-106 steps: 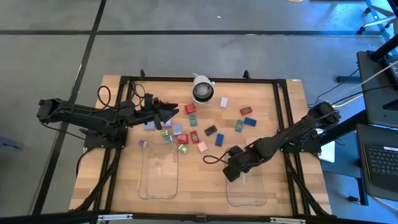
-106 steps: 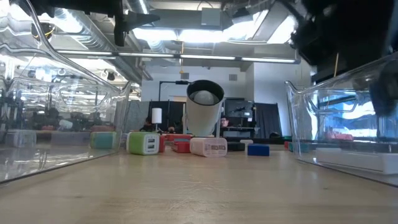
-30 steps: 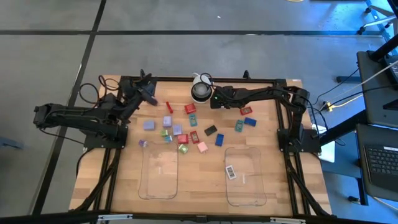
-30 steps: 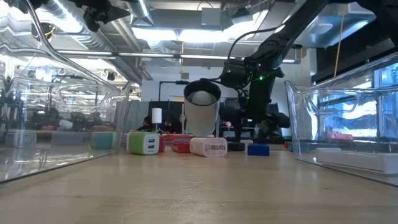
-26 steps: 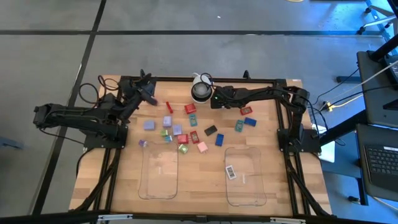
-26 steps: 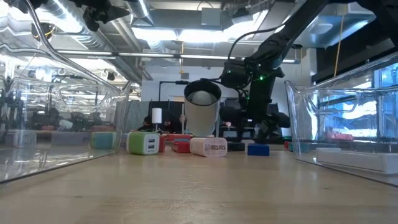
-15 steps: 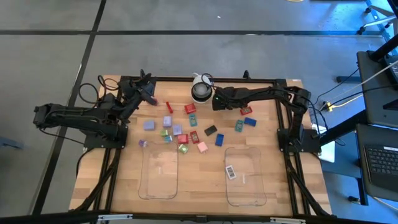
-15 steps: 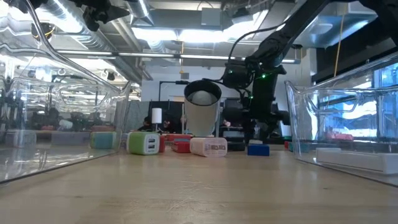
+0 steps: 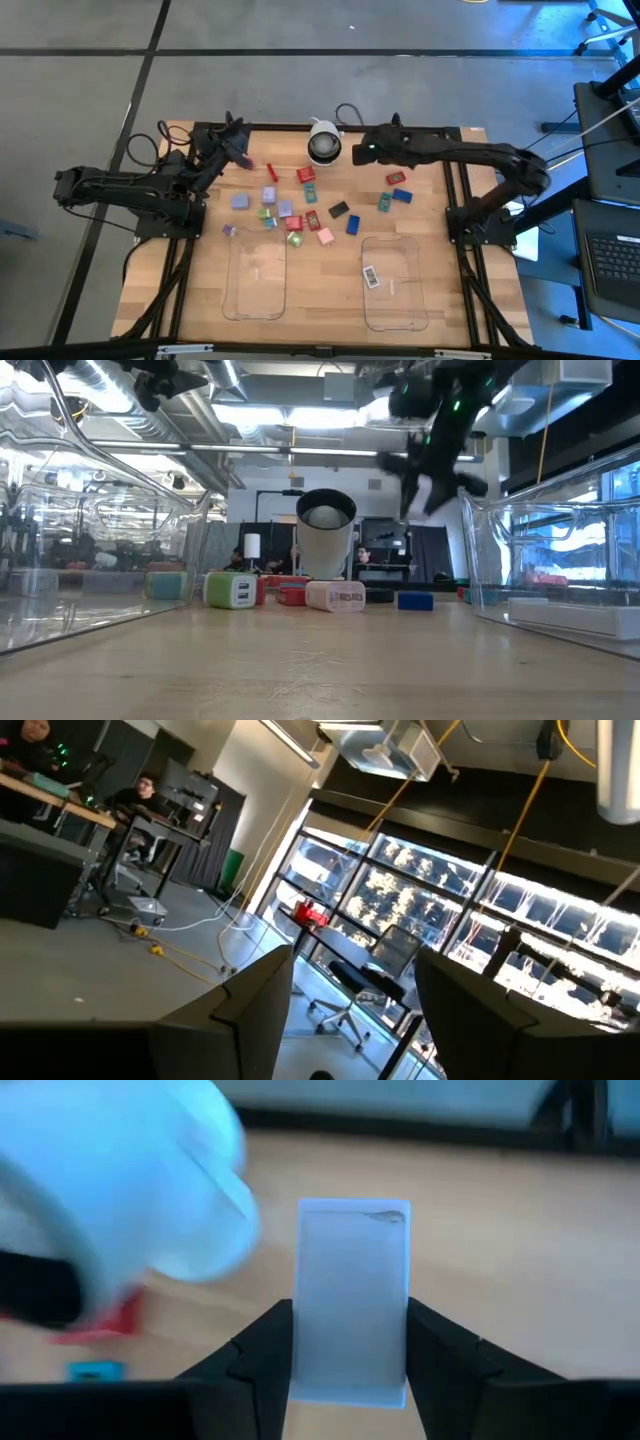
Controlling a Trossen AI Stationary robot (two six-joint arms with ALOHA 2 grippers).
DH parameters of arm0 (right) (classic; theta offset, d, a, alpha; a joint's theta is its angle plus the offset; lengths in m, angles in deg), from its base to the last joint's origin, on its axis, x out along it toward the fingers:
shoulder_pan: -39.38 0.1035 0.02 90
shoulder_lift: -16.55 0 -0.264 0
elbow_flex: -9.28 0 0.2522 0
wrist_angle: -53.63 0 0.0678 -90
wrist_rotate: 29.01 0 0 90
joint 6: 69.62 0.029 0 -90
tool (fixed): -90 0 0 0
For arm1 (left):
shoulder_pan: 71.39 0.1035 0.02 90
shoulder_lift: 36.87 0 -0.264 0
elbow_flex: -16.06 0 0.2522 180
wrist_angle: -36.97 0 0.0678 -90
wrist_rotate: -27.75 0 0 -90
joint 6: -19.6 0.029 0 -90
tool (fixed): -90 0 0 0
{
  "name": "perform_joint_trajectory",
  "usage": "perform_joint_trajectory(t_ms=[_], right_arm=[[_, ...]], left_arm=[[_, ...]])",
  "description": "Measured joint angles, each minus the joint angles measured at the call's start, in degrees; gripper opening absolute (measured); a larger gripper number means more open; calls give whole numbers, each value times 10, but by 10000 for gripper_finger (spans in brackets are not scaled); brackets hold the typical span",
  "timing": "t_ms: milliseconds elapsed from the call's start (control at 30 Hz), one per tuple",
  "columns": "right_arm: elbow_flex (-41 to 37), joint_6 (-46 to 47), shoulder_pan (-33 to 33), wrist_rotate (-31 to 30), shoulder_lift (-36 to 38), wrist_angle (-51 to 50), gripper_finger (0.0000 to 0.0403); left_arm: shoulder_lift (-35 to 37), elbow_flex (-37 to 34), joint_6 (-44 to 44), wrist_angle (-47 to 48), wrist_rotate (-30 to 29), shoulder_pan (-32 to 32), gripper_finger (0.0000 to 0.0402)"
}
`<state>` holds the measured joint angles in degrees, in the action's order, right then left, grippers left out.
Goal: Pick & Place Office items
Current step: Put the white timer into the right transparent bin
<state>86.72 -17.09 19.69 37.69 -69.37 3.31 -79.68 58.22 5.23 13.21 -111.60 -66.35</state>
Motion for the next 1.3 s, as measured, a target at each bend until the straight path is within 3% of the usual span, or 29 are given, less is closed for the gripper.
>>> perform_joint_trajectory(t_ms=[333,733,1067,1200,1300], right_arm=[[1,-198,59,-4,166,138,162],[2,-360,124,153,236,276,163],[2,-369,195,179,236,327,164],[2,-340,222,184,236,343,164],[2,-289,239,228,236,330,164]], left_arm=[[0,0,-20,0,-20,0,208],[-3,0,-42,16,-8,-13,208],[-6,0,-46,18,23,-21,208],[-6,0,-67,18,63,-21,208],[-6,0,-88,32,117,-21,208]])
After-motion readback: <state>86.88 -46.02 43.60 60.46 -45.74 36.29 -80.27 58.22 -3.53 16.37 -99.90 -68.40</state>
